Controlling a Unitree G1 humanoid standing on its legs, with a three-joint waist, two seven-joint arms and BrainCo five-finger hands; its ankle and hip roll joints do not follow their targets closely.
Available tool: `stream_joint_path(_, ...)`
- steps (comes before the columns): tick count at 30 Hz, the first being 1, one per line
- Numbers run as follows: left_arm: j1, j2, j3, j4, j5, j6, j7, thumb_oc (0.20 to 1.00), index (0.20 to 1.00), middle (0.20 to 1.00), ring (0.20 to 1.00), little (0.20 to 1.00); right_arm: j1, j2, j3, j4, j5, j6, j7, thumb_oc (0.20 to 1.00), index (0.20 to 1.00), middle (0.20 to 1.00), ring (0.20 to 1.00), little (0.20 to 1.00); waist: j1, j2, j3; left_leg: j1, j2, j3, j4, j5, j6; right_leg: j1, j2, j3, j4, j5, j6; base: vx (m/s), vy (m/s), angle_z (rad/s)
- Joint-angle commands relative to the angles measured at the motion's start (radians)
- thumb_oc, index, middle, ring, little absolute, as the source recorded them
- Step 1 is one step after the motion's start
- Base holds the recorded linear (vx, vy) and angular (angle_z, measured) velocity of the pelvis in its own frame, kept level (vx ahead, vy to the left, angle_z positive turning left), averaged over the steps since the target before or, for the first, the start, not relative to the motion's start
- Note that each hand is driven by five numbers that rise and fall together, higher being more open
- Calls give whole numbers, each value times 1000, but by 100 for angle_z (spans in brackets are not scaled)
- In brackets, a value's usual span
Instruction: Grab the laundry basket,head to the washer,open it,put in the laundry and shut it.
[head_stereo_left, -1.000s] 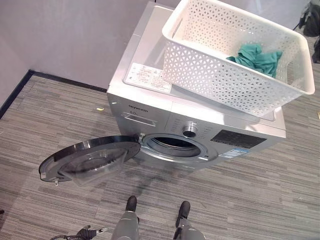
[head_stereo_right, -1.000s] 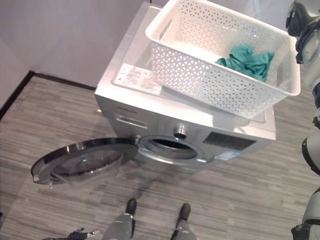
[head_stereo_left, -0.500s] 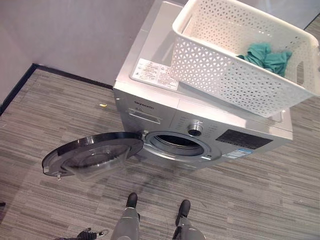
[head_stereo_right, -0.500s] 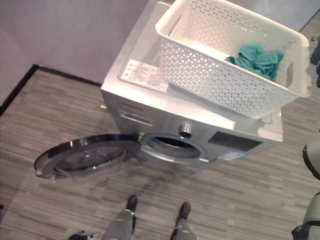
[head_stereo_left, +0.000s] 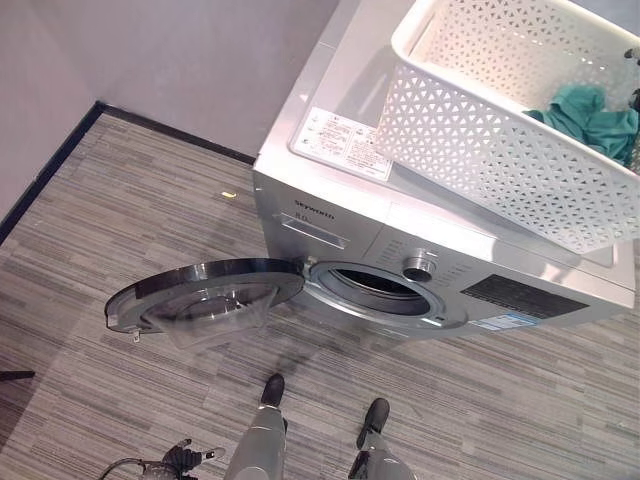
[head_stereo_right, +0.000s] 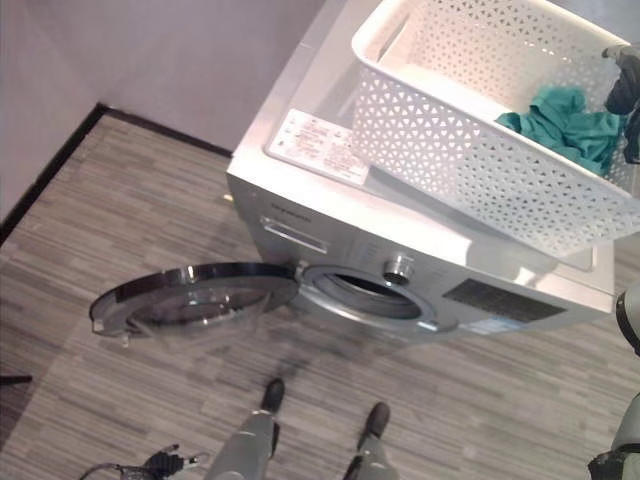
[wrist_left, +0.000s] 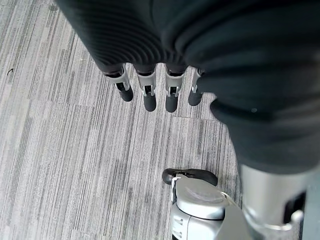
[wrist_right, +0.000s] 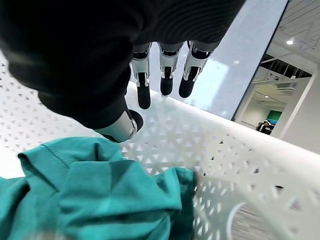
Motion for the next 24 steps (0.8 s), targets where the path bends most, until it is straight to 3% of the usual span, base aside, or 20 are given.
stream_joint_path(1, -20, 21, -72, 23, 38, -6, 8, 1000, 1000, 1000, 1000, 1000, -50, -18, 89, 28, 36, 6, 89, 1000, 1000, 1000, 1000, 1000, 32, -4, 49, 167, 26, -35, -362, 180, -18, 151, -55, -4, -2, -5, 154, 0, 0, 0)
stream_joint_path(4, -15, 23, -81, 35, 34, 4, -22, 1000, 1000, 1000, 1000, 1000, -77, 5, 169, 72, -2, 16, 169, 1000, 1000, 1000, 1000, 1000, 32, -13, 52, 166, 31, -36, -362, 181, -21, 153, -52, -9, -2, -10, 151, 0, 0, 0)
stream_joint_path(7, -15, 28, -76, 46, 33, 13, -31, 1000, 1000, 1000, 1000, 1000, -75, 11, 168, 81, -13, 24, 173, 1000, 1000, 1000, 1000, 1000, 30, -20, 53, 169, 31, -37, -362, 179, -21, 159, -50, -11, -2, -9, 150, 0, 2, 2)
stream_joint_path(14, -17, 36, -95, 42, 55, 17, -38, 1000, 1000, 1000, 1000, 1000, -91, -3, 59, 143, 205, 51, 224, 1000, 1000, 1000, 1000, 1000, 25, -24, 54, 174, 28, -33, -362, 179, -16, 165, -52, -13, -2, -2, 151, 3, -1, 2)
stream_joint_path(17, -10, 44, -111, 37, 58, 24, -52, 1000, 1000, 1000, 1000, 1000, -138, -18, 105, 212, 138, 67, 239, 1000, 1000, 1000, 1000, 1000, 29, -20, 48, 169, 23, -39, -362, 178, -14, 167, -56, -24, -2, -8, 153, 0, 0, 0)
stream_joint_path(24, -15, 37, -109, 37, 60, 29, -46, 1000, 1000, 1000, 1000, 1000, -149, 13, 159, 173, 36, 62, 221, 1000, 1000, 1000, 1000, 1000, 32, -13, 52, 167, 23, -33, -362, 178, -13, 156, -54, -12, -2, -10, 152, 2, 1, 0)
